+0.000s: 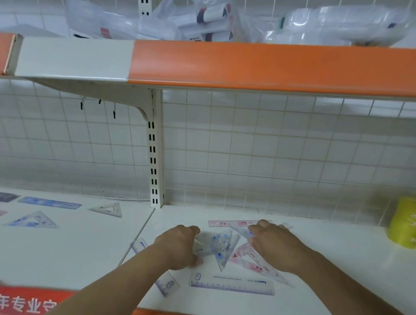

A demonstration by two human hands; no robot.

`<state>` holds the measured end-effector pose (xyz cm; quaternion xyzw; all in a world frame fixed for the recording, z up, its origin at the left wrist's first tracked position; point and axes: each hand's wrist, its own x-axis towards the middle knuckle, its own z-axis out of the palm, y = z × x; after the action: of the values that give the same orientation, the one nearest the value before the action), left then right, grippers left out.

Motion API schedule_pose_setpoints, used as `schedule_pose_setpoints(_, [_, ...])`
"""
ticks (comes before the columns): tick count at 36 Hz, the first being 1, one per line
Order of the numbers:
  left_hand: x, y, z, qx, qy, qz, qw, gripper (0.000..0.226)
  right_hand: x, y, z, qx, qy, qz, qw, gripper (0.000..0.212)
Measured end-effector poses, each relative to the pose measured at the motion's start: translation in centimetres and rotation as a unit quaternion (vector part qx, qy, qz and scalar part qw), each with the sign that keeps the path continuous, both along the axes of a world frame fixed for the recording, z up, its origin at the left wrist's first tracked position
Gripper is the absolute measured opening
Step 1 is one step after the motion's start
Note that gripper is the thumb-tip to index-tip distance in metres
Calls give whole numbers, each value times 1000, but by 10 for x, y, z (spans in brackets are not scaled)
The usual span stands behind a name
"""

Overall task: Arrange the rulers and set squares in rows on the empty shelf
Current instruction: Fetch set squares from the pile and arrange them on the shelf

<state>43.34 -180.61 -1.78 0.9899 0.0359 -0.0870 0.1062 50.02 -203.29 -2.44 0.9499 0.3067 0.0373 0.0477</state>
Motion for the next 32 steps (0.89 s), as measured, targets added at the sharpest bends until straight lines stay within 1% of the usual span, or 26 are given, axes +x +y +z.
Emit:
schedule_pose_setpoints(4, [-6, 0, 4, -16, -12, 7, 1000, 74, -16, 11, 8, 22, 0, 30, 999, 32])
schedule_pose_setpoints(9, [-17, 8, 5, -45, -27, 30, 998, 71, -27, 21, 11, 56, 0, 66, 996, 25])
schedule_pose_setpoints(14, [-39, 16, 5, -87, -28, 72, 993, 74, -31, 32, 10, 77, 10, 100, 992, 30])
schedule_pose_setpoints(18, [-62, 28, 2, -90, -39, 109, 989, 72, -34, 48, 5, 91, 11, 137, 986, 29])
schedule_pose_setpoints(24, [-101, 58, 4, -108, -61, 157, 980, 72, -49, 89, 6, 113, 28, 187, 976, 38])
schedule_pose_setpoints(29, [-136, 93, 9, -98, -78, 183, 975, 71, -77, 132, 12, 100, 21, 216, 971, 38])
schedule_pose_setpoints(32, [-158, 119, 10, -106, -86, 203, 970, 70, -92, 161, 14, 102, 27, 229, 968, 38])
